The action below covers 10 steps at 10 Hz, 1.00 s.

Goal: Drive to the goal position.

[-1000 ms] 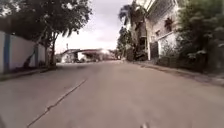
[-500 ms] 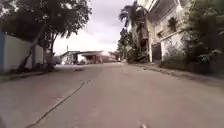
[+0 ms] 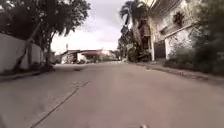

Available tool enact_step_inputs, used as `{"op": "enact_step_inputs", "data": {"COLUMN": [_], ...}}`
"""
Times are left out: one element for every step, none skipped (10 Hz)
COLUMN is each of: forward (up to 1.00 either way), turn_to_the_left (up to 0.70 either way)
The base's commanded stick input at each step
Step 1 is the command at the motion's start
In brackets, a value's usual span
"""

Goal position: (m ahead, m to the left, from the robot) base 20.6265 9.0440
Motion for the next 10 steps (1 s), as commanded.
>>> {"op": "enact_step_inputs", "data": {"forward": [1.00,1.00,1.00,1.00,1.00,1.00,1.00,1.00,1.00,1.00], "turn_to_the_left": [0.00,0.00,0.00,0.00,0.00,0.00,0.00,0.00,0.00,0.00]}}
